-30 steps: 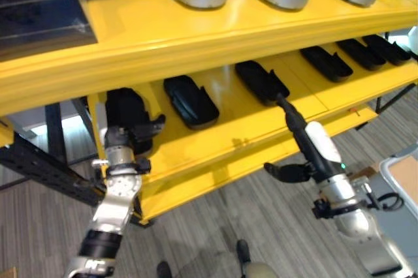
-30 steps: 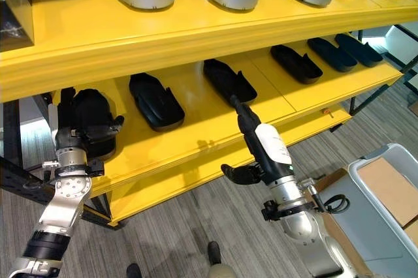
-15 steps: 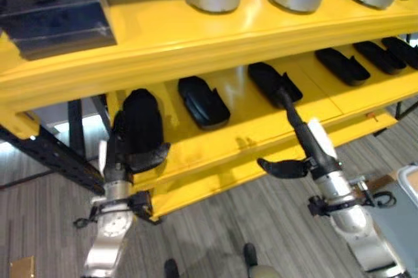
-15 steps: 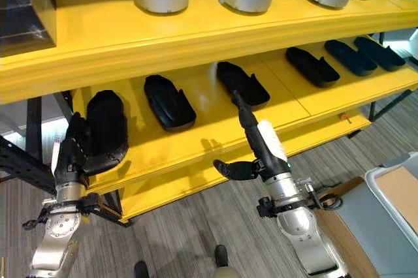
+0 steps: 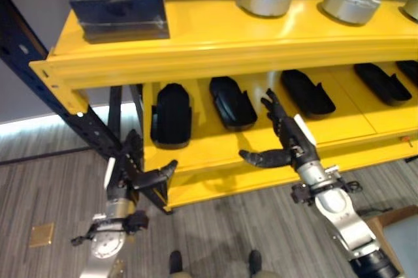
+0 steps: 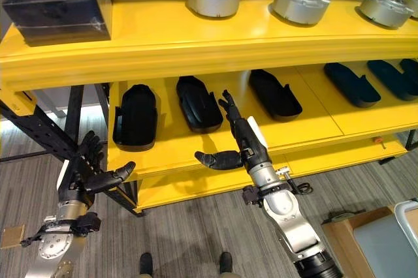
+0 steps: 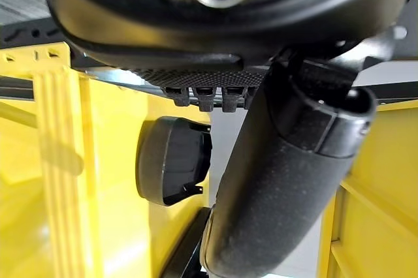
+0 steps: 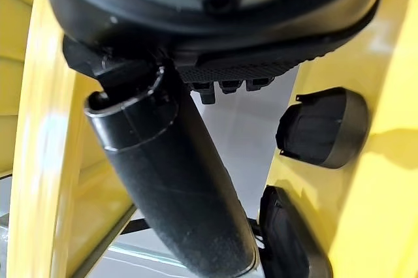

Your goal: Move parts from the plastic box to the shelf.

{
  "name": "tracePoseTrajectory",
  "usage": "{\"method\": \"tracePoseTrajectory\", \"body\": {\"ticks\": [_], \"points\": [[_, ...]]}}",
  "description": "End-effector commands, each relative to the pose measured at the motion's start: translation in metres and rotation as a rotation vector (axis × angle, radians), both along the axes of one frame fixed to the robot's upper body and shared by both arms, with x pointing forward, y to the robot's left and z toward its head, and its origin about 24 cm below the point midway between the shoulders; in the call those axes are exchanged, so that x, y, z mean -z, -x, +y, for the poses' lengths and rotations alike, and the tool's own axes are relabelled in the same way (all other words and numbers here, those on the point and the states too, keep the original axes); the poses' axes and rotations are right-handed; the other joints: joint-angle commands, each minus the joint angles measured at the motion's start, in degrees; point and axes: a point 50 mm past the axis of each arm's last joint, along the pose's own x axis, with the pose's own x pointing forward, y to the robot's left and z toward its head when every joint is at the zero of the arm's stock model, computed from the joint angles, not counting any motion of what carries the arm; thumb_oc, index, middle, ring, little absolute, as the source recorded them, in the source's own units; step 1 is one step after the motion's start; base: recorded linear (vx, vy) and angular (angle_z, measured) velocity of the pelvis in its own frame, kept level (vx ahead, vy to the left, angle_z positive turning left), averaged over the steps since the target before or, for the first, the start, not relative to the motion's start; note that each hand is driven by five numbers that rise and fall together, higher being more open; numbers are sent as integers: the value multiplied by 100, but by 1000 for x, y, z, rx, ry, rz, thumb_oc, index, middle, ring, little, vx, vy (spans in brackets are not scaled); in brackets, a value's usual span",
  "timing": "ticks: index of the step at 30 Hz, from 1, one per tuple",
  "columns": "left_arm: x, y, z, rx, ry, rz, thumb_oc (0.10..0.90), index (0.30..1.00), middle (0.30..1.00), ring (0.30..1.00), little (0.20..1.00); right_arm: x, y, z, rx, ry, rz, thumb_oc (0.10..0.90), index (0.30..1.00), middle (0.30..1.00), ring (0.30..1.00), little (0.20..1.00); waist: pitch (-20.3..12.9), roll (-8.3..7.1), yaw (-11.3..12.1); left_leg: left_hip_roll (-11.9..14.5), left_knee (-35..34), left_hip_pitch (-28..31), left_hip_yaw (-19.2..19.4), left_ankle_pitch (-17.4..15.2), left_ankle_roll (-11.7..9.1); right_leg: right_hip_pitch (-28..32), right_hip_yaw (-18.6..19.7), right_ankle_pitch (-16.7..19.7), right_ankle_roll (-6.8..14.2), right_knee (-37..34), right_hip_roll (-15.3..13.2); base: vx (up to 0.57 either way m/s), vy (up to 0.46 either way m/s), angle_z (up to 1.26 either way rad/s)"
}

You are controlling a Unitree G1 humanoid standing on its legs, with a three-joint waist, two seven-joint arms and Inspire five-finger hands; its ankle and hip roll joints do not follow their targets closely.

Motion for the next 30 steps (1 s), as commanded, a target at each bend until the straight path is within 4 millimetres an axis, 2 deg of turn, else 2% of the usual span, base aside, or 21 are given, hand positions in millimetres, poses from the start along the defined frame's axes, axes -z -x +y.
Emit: {"method": "tracePoseTrajectory", "body": {"ticks": [1,7,10,16,30], "points": [[-54,-12,-5,99,-24,-265,900,1000,1000,1000,1000,-53,-17,15,-62,-171,-209,900,1000,1000,1000,1000,-159,-70,28,-245,-34,313,53,-285,277,409,-88,-121,13,48,-90,10,9,11],[-53,-9,-8,114,10,-249,900,1000,1000,1000,1000,-57,-33,29,-81,-253,-175,900,1000,1000,1000,1000,-72,-53,168,-261,-34,292,-41,-255,288,459,-203,-139,13,48,-107,4,8,12],[-54,-8,-10,128,27,-247,900,1000,1000,1000,1000,-66,-45,44,-85,-277,-179,900,1000,1000,1000,1000,31,-36,287,-281,-34,261,-103,-231,305,473,-249,-138,14,48,-126,-3,8,1],[-57,-9,-13,133,37,-257,900,1000,1000,1000,1000,-78,-55,58,-85,-279,-197,900,1000,1000,1000,1000,147,-31,415,-321,-34,201,-163,-203,326,467,-311,-128,12,48,-132,-8,14,9],[-59,-7,-16,128,66,-268,900,1000,1000,1000,1000,-99,-72,68,-59,-273,-223,900,1000,1000,1000,1000,304,-88,606,-393,-34,121,-213,-204,382,416,-336,-105,30,48,-184,1,3,1]]}}
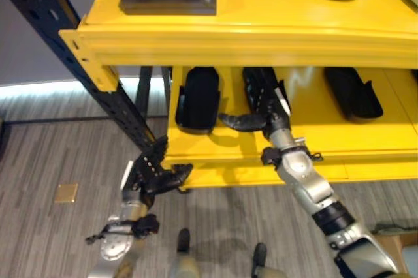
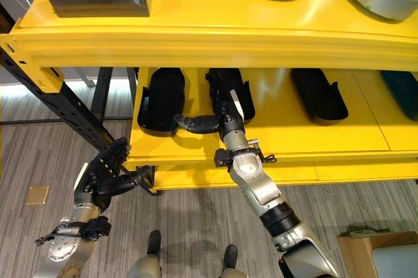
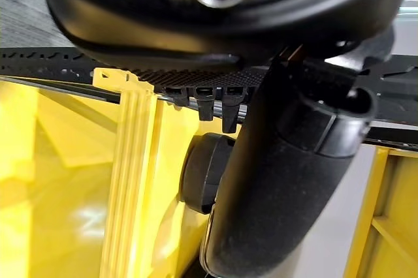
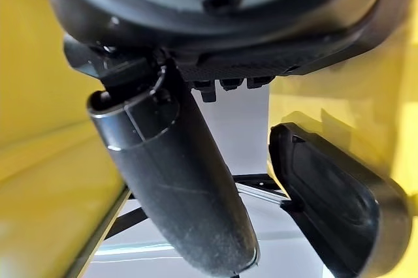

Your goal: Move parts from the plastic box to the shelf.

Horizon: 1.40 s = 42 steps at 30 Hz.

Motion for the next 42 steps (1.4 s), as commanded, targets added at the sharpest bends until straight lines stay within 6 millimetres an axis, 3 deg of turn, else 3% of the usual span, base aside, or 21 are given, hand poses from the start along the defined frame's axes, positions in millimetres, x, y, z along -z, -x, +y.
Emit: {"method": "tracePoseTrajectory", "body": {"ticks": [1,22,42], "points": [[-63,-8,3,21,-29,-292,900,1000,1000,1000,1000,-70,-10,19,-51,-86,-250,900,1000,1000,1000,1000,-199,-168,21,-354,-38,284,95,-280,447,351,7,-18,20,48,-165,0,0,0],[-66,-7,2,12,-5,-308,900,1000,1000,1000,1000,-97,-37,23,39,-131,-235,900,1000,1000,1000,1000,215,-110,214,-500,-38,73,61,-210,537,99,16,32,31,136,-260,-6,8,2],[-74,-9,-2,31,28,-357,900,1000,1000,1000,1000,-129,-56,23,108,-92,-255,900,1000,1000,1000,1000,622,144,407,-704,-38,-374,-121,-59,602,-333,-74,82,56,323,-377,-16,10,4]]}}
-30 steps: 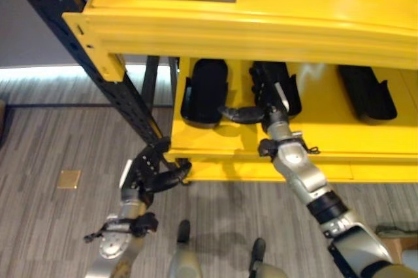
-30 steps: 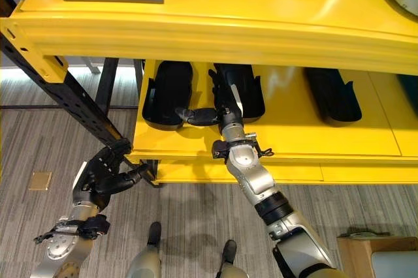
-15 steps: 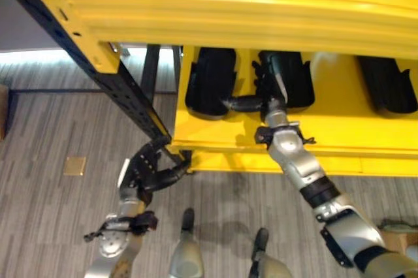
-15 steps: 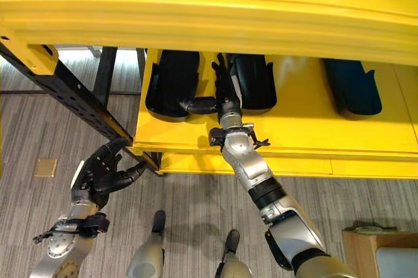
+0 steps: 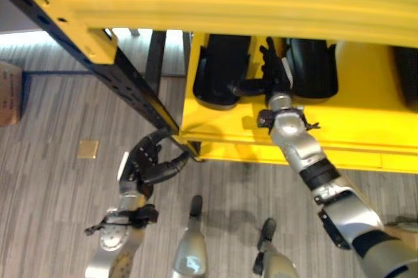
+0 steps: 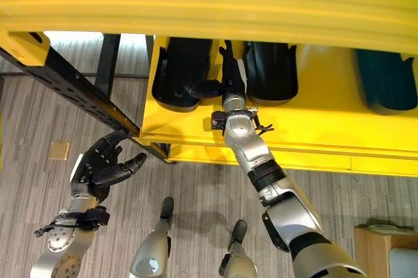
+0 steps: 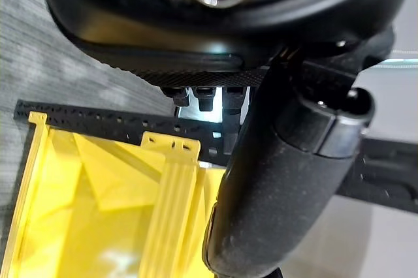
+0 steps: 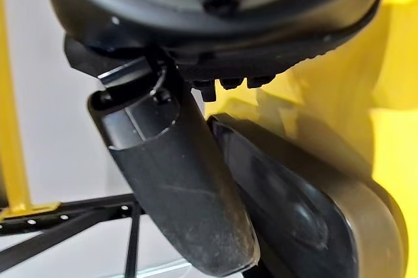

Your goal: Move parts from the plastic box to the shelf.

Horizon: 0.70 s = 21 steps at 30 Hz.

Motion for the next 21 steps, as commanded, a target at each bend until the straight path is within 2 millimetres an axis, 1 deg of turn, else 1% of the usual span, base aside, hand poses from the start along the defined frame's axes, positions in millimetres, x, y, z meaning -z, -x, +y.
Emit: {"method": "tracePoseTrajectory", "body": {"ticks": [1,5,8,15,21], "points": [[-60,3,-3,45,-25,-300,900,1000,1000,1000,1000,-86,3,23,-74,-67,-290,900,1000,1000,1000,1000,-263,-149,-42,-527,-139,245,181,-125,586,26,182,69,48,282,-237,-12,6,14],[-62,2,-4,48,-20,-309,900,1000,1000,1000,1000,-93,2,31,-91,-55,-296,900,1000,1000,1000,1000,-204,-151,-5,-534,-139,176,152,-112,596,-32,180,76,44,276,-238,-8,7,11],[-62,2,-4,48,-20,-310,900,1000,1000,1000,1000,-96,1,34,-94,-45,-293,900,1000,1000,1000,1000,-188,-162,26,-538,-139,148,136,-107,597,-52,160,83,50,274,-245,0,0,0],[-65,2,-3,41,-18,-328,900,1000,1000,1000,1000,-105,-4,31,-71,-16,-296,900,1000,1000,1000,1000,-142,-165,98,-557,-139,48,89,-81,598,-106,117,103,72,255,-266,-4,5,3],[-67,2,-2,36,-16,-337,900,1000,1000,1000,1000,-112,-8,23,-36,28,-300,900,1000,1000,1000,1000,-99,-183,152,-557,-139,-10,54,-65,597,-103,48,104,76,232,-276,7,2,6]]}}
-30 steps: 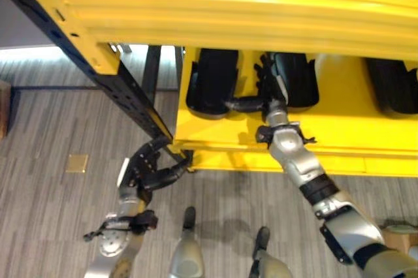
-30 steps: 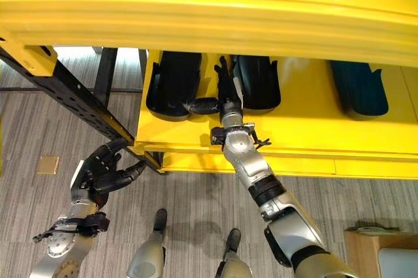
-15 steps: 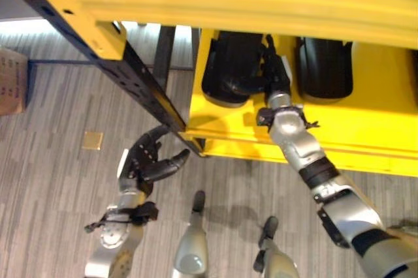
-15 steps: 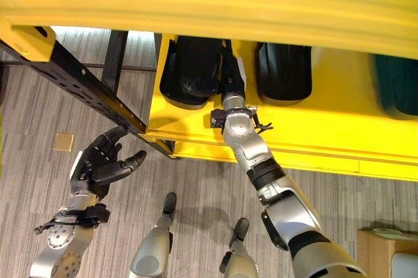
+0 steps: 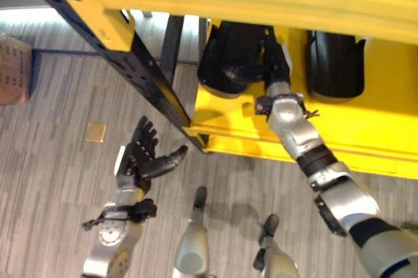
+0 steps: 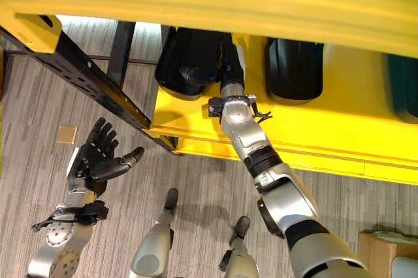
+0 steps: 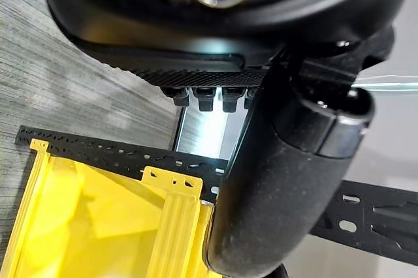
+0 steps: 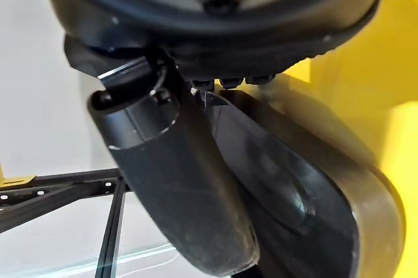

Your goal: Move parts from the plastic box to the shelf.

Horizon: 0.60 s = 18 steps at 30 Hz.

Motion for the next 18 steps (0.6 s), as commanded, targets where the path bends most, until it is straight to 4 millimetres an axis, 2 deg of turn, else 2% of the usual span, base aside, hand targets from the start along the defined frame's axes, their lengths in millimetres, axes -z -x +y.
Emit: {"method": "tracePoseTrajectory", "body": {"ticks": [1,9,18], "points": [[-59,7,-4,50,6,-307,900,1000,1000,1000,1000,-89,5,18,-58,21,-281,900,1000,1000,1000,1000,-99,-179,35,-482,-201,344,295,-109,574,49,289,95,65,231,-235,3,4,6],[-60,9,-2,36,11,-318,900,1000,1000,1000,1000,-101,4,15,-28,108,-311,900,1000,1000,1000,1000,-61,-199,1,-456,-201,346,356,-127,568,-22,374,92,42,239,-209,1,1,0],[-60,10,0,15,12,-321,900,1000,1000,1000,1000,-104,10,19,-24,143,-357,900,1000,1000,1000,1000,-34,-230,-87,-419,-201,395,422,-147,569,-74,472,71,17,277,-179,3,2,-4]]}}
